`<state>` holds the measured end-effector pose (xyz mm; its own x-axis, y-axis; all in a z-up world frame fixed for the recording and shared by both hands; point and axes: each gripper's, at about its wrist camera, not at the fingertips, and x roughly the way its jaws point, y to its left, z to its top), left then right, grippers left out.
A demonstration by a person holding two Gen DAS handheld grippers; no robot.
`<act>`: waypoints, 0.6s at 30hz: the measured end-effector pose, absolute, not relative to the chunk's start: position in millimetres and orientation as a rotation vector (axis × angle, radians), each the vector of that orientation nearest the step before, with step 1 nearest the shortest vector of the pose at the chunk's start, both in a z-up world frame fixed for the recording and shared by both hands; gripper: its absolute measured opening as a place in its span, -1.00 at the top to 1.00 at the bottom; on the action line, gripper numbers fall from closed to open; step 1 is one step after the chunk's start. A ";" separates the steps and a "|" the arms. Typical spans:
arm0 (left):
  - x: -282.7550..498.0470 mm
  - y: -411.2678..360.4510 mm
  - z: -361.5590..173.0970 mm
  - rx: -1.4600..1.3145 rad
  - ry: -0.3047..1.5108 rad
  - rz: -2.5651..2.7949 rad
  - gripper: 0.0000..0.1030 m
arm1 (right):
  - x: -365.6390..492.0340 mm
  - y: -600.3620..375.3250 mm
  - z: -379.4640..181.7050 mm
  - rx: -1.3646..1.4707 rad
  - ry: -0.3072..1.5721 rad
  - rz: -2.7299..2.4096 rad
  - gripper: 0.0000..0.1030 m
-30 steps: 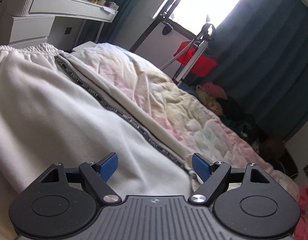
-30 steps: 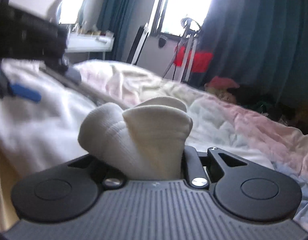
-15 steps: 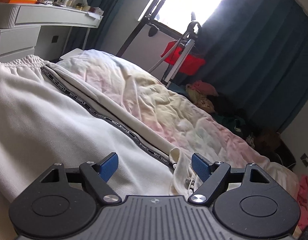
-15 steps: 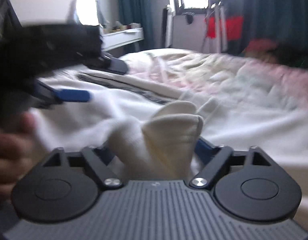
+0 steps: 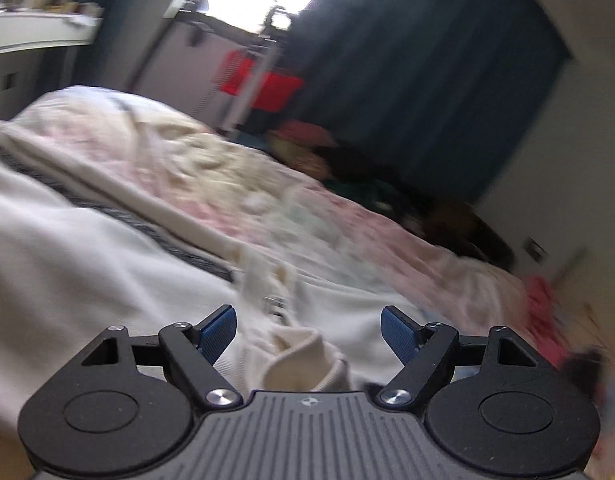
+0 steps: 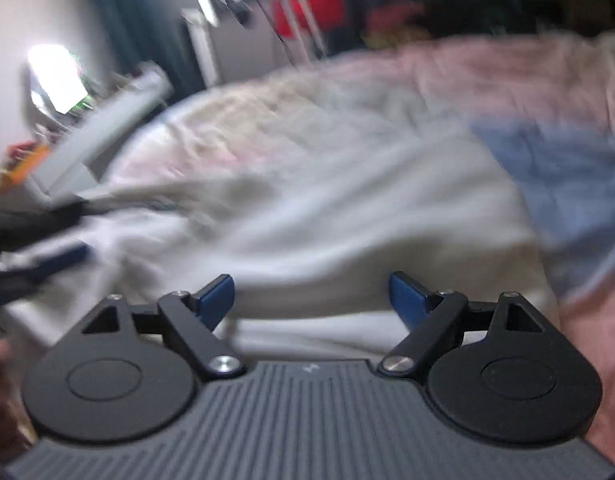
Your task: Fold clothes
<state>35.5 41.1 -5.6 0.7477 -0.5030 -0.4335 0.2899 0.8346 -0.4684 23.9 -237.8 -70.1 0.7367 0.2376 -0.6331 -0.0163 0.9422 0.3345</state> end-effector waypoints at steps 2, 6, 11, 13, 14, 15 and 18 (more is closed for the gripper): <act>36.7 30.3 -9.2 -0.361 0.579 -0.502 -0.51 | 26.6 -237.8 -74.8 0.335 0.731 0.142 -0.72; 39.2 16.1 -21.0 -0.293 0.610 -0.527 -0.46 | 33.1 -240.5 -54.6 0.393 0.674 0.169 -0.71; 47.4 15.3 -32.1 -0.305 0.637 -0.530 -0.45 | 78.3 -226.9 -35.4 0.387 0.701 0.235 -0.68; 52.1 21.1 -36.1 -0.357 0.652 -0.526 -0.44 | 103.9 -211.8 -32.4 0.352 0.731 0.273 -0.66; 53.7 24.2 -38.4 -0.381 0.656 -0.524 -0.40 | 116.7 -204.3 -30.8 0.335 0.746 0.292 -0.64; 54.7 25.7 -40.0 -0.389 0.663 -0.521 -0.34 | 129.5 -196.8 -29.3 0.317 0.761 0.311 -0.60; 57.5 25.6 -43.5 -0.365 0.692 -0.497 -0.11 | 160.9 -176.5 -42.6 0.279 0.839 0.298 -0.34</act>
